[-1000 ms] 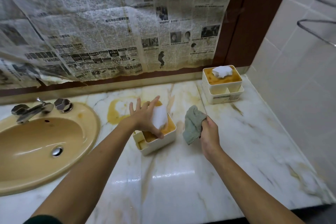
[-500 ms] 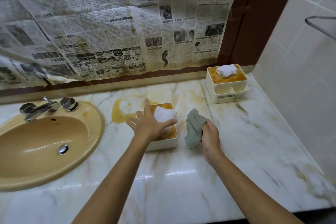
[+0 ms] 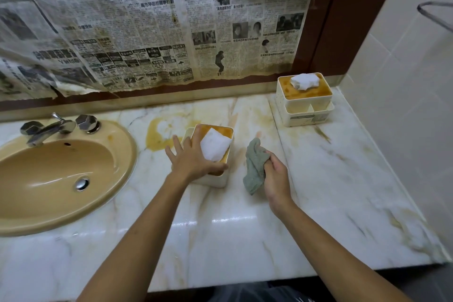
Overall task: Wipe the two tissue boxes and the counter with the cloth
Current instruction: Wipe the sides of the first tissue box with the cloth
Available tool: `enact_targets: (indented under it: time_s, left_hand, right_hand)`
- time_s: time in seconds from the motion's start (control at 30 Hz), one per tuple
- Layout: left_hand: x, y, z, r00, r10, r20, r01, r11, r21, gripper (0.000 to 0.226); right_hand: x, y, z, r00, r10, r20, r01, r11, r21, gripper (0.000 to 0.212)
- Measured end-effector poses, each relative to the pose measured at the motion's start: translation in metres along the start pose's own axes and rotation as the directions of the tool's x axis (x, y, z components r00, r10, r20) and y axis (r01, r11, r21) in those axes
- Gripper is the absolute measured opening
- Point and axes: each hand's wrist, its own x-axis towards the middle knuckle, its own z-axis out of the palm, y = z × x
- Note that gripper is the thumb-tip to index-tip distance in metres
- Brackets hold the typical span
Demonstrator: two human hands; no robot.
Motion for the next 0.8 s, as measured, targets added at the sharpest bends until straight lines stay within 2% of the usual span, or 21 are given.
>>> enact_targets:
  time_s: [0.1,0.23,0.33,0.43,0.63,0.8]
  left_hand:
    - [0.002,-0.011,-0.008,0.999,0.035,0.009,-0.034,0.999,-0.016,0.139]
    - [0.001,-0.018,-0.009,0.996,-0.018,-0.090,0.008,0.994,-0.111,0.130]
    - [0.002,-0.025,-0.001,0.989,0.006,-0.149,-0.013,0.999,-0.049,0.116]
    - [0.005,-0.028,0.003,0.988,0.011,-0.154,-0.016,1.000,-0.027,0.116]
    - [0.004,-0.031,0.004,0.984,0.031,-0.176,-0.038,0.999,-0.035,0.115]
    - [0.006,-0.035,0.007,0.983,0.032,-0.180,-0.038,0.999,-0.032,0.117]
  right_hand:
    - [-0.010,0.013,0.011,1.000,0.002,0.030,-0.001,1.000,-0.026,0.036]
    - [-0.032,0.028,0.037,0.998,-0.004,0.062,0.007,0.999,-0.042,0.043]
    - [-0.043,0.033,0.060,0.995,-0.008,0.099,0.014,0.998,-0.064,0.051]
    - [-0.043,0.038,0.075,0.999,-0.001,0.051,0.004,0.997,-0.071,0.053]
    - [0.016,0.032,0.085,0.999,-0.002,-0.048,-0.005,0.991,-0.136,0.050]
    - [0.049,0.022,0.078,1.000,0.000,-0.009,-0.001,0.993,-0.117,0.048]
